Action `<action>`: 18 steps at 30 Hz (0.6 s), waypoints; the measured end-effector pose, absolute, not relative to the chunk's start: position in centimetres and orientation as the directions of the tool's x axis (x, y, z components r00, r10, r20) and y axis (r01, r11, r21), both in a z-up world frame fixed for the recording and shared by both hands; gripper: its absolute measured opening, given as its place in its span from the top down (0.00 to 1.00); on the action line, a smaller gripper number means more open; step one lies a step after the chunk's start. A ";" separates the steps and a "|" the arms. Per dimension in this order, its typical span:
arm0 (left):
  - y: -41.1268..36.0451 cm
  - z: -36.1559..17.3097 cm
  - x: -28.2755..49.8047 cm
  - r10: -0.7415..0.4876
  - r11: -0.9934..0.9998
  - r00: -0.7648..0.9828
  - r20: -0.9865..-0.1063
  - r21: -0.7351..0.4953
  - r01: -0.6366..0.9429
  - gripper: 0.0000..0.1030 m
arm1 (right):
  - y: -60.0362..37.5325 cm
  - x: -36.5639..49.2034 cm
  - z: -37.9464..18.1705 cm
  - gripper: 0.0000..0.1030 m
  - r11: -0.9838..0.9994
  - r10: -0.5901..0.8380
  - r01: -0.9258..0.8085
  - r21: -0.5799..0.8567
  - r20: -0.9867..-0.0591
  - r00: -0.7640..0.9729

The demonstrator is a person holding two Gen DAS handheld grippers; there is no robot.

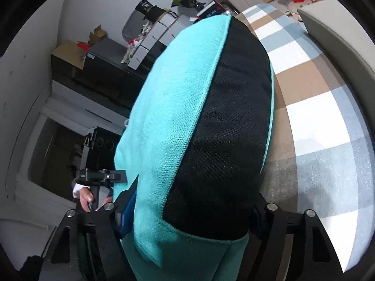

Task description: Fold large clothes

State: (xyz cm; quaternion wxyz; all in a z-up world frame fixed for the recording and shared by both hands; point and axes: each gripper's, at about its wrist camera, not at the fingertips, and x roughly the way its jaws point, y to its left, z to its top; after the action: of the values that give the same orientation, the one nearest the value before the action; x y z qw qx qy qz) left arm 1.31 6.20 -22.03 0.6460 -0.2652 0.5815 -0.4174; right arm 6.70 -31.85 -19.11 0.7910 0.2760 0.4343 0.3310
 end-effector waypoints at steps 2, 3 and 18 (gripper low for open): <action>6.1 -21.5 1.1 -0.860 0.490 -0.025 -0.510 -0.837 0.243 0.31 | -31.9 6.2 -18.5 0.31 0.626 0.763 -0.291 0.723 -0.492 0.419; 5.7 -20.8 1.1 -0.865 0.478 -0.024 -0.501 -0.838 0.263 0.34 | -32.2 5.8 -18.2 0.32 0.624 0.763 -0.291 0.725 -0.484 0.429; -9.7 -8.1 2.0 -0.847 0.421 -0.059 -0.529 -0.734 0.533 0.34 | -44.0 2.0 -8.2 0.33 0.607 0.722 -0.311 0.732 -0.345 0.599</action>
State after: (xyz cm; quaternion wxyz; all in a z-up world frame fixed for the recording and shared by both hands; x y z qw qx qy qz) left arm 1.96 -9.68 -8.14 0.6688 -0.1529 0.5130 -0.5158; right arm 2.03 -43.97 -8.20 0.8358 0.3179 0.3238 0.3090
